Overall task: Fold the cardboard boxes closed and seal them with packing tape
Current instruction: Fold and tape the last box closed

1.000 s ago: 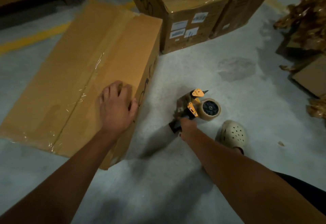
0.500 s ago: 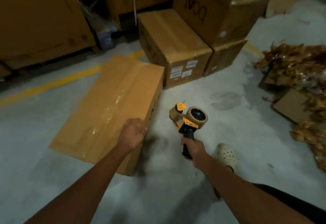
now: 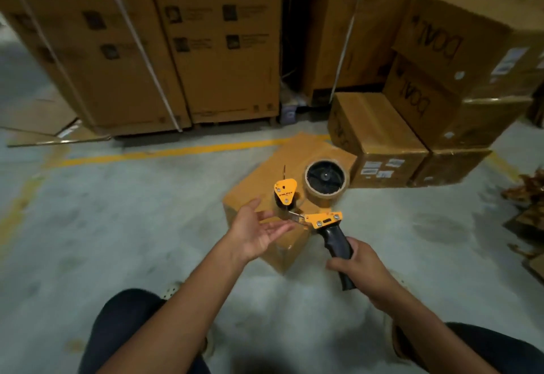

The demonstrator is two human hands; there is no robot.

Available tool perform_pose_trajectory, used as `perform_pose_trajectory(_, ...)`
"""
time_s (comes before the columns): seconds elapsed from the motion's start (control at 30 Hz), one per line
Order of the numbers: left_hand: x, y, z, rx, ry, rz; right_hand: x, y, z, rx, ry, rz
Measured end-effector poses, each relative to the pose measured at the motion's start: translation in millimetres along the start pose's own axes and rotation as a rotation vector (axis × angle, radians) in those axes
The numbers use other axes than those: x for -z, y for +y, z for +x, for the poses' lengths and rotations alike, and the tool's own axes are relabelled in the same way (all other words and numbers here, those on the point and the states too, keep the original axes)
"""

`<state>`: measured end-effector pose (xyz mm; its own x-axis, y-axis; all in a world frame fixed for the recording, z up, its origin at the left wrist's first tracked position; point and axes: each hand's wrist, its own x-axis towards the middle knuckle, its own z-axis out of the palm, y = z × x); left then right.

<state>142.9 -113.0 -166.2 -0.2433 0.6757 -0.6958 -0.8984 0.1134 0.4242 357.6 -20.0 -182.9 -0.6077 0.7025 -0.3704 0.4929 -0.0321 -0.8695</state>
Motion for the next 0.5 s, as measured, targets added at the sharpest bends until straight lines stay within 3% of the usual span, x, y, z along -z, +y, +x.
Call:
perform_pose_trajectory(0.23,14,-1,-22,0.003,-0.127,-0.063,-7,6,-28,0.165,0.002,-0.102)
perform_pose_trajectory(0.43,14,5,-12,-0.025,-0.116,-0.016,-22,8,-20,0.104,-0.079,-0.162)
perform_pose_trajectory(0.5,9,8,-7,-0.018,-0.133,0.08,-34,6,-11,0.065,-0.013,-0.004)
